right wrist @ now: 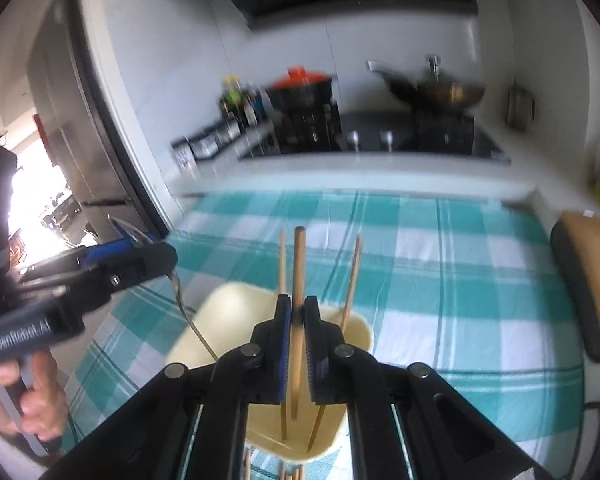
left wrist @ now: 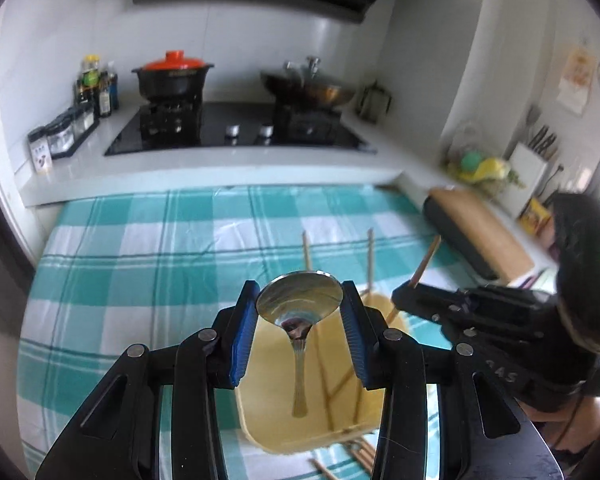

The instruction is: Organize utensils

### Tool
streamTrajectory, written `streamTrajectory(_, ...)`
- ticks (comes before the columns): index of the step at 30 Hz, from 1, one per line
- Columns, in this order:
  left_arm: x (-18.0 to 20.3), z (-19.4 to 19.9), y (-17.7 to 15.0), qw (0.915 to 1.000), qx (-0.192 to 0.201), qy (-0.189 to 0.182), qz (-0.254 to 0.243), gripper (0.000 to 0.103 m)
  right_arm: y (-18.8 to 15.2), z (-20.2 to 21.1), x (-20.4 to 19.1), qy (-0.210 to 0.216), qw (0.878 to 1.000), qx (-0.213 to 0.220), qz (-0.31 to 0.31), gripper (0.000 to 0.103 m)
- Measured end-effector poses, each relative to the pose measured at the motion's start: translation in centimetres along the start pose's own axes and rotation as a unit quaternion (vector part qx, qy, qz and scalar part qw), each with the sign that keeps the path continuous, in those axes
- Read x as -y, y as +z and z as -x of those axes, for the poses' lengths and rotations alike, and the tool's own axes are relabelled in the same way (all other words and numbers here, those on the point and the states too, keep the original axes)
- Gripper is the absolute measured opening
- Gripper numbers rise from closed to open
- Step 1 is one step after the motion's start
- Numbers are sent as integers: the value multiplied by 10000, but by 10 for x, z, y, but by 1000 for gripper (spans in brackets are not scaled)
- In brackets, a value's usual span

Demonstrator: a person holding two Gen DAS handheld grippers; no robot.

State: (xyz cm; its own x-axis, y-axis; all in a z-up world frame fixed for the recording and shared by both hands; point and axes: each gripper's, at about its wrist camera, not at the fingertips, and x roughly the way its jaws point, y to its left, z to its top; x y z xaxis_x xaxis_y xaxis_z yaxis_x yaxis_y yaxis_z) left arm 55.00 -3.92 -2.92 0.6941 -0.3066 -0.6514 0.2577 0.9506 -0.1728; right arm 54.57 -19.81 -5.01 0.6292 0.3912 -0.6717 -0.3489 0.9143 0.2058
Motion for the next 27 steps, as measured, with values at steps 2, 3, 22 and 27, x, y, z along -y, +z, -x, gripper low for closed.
streamTrajectory(2,5,-6,-6,9996,-43,270,-97,45,-3,-8,0,-46,10000,-29,-16,11)
streamTrajectory(3,6,-5,-8,9992,-38,357,-145,58,-4,-9,0,-72,10000,-17,-34,13)
streamTrajectory(22,37,101,-224,9911,-846,765,-682,102,-200,118,15,-1114,9927,-192,414,61)
streamTrajectory(27,32,65,-266,9919,-897,870,221,102,-274,98,55,-1642,9844,-629,-80,61)
